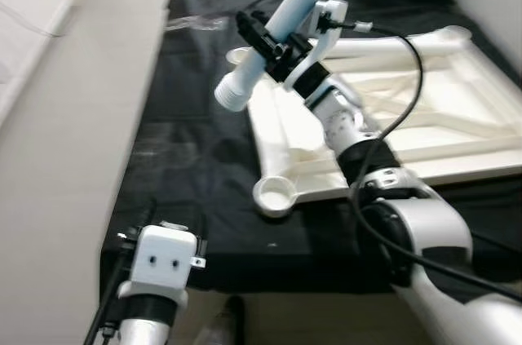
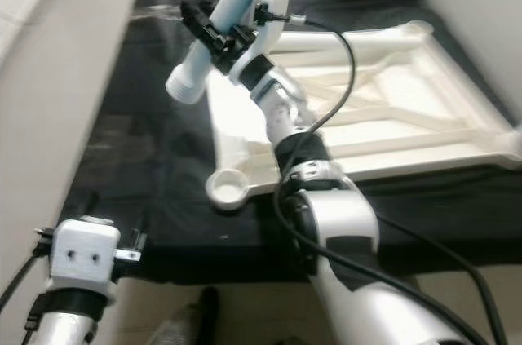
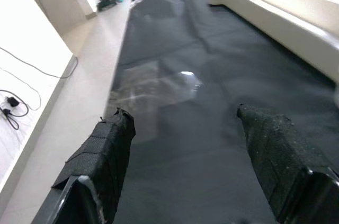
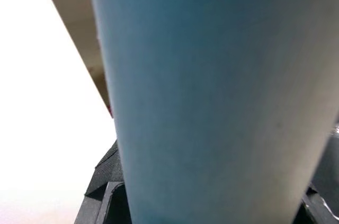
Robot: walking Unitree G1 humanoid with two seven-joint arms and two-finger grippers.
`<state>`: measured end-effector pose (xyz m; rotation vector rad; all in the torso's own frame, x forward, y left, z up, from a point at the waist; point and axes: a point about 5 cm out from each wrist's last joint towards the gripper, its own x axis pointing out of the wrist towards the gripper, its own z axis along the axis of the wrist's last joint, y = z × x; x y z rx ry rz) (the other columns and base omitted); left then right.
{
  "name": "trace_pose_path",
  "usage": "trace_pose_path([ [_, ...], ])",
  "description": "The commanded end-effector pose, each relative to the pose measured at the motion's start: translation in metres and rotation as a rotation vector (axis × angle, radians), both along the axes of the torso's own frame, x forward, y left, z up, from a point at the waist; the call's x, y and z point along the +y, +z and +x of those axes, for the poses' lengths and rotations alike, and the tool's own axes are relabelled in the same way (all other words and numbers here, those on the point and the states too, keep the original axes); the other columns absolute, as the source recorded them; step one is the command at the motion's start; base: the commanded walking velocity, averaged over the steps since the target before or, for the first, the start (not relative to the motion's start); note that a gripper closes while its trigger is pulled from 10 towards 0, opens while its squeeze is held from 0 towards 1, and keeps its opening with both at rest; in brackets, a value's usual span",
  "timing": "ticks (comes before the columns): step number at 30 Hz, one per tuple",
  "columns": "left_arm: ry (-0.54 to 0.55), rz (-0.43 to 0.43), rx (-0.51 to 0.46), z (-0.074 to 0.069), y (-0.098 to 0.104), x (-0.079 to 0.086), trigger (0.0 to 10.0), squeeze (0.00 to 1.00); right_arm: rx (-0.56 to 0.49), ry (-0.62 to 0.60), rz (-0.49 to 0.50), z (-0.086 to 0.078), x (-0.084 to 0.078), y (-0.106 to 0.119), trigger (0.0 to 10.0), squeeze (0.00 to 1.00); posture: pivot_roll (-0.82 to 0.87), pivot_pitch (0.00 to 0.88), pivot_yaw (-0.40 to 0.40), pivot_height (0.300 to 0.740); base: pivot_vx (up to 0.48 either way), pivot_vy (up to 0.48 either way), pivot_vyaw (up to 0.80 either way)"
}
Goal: Building children table
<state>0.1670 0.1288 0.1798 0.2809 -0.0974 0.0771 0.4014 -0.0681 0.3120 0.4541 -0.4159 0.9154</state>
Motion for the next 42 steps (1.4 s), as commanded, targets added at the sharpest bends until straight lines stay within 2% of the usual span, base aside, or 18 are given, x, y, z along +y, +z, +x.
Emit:
trace_pose_path([
  [1,0.011,0.008,0.013,-0.003,-0.003,0.002,10.0,0.0,-0.01,0.018,-0.016,-0.002,0.007,0.0,10.0,0.0,0.16,0.223,-0.044,0.74,0.0,0.0,0.8],
  [11,0.01,0.012,0.017,-0.002,-0.004,0.003,10.0,0.0,0.015,-0.017,0.007,0.001,0.003,0.004,10.0,0.0,0.16,0.223,-0.042,0.74,0.0,0.0,0.08],
  [19,-0.007,0.001,0.029,-0.004,-0.006,0.001,10.0,0.0,-0.009,0.023,-0.032,0.0,-0.006,0.003,10.0,0.0,0.16,0.233,-0.038,0.74,0.0,0.0,-0.76],
  [21,-0.117,-0.052,0.07,-0.012,-0.01,-0.01,10.0,0.0,-0.03,0.128,-0.069,-0.003,-0.011,0.002,10.0,0.0,0.16,0.235,-0.036,0.74,0.0,0.0,0.0],
  [24,-0.162,-0.078,0.087,-0.016,-0.011,-0.014,10.0,0.0,-0.034,0.179,-0.077,-0.005,-0.014,0.002,10.0,0.0,0.16,0.235,-0.036,0.74,0.0,0.0,0.0],
  [26,-0.305,-0.119,0.13,-0.028,-0.013,-0.03,10.0,0.0,-0.093,0.42,-0.177,-0.018,-0.029,-0.005,10.0,0.0,0.16,0.242,-0.039,0.74,0.0,0.0,0.0],
  [27,-0.305,-0.119,0.13,-0.028,-0.013,-0.03,10.0,0.0,-0.093,0.42,-0.177,-0.018,-0.029,-0.005,10.0,0.0,0.16,0.242,-0.039,0.74,0.0,0.0,0.0],
  [28,-0.395,-0.162,0.164,-0.037,-0.014,-0.04,10.0,0.0,-0.15,0.624,-0.297,-0.032,-0.043,-0.017,10.0,0.0,0.16,0.241,-0.039,0.74,0.0,0.0,0.0],
  [30,-0.395,-0.162,0.164,-0.037,-0.014,-0.04,10.0,0.0,-0.15,0.624,-0.297,-0.032,-0.043,-0.017,10.0,0.0,0.16,0.241,-0.039,0.74,0.0,0.0,0.0],
  [33,-0.437,-0.165,0.188,-0.041,-0.017,-0.044,10.0,0.0,-0.15,0.696,-0.38,-0.038,-0.046,-0.028,10.0,0.0,0.16,0.241,-0.038,0.74,0.0,0.0,0.0],
  [35,-0.442,-0.167,0.192,-0.042,-0.018,-0.044,10.0,0.0,-0.147,0.706,-0.399,-0.039,-0.046,-0.031,10.0,0.0,0.16,0.241,-0.038,0.74,0.0,0.0,0.0],
  [39,-0.434,-0.192,0.203,-0.043,-0.02,-0.043,10.0,0.0,-0.137,0.684,-0.502,-0.037,-0.044,-0.045,10.0,0.0,0.17,0.25,-0.037,0.74,0.0,0.0,0.0],
  [42,-0.434,-0.192,0.206,-0.044,-0.02,-0.042,10.0,0.0,-0.122,0.674,-0.53,-0.037,-0.047,-0.049,10.0,0.0,0.17,0.258,-0.035,0.74,0.0,0.0,0.0],
])
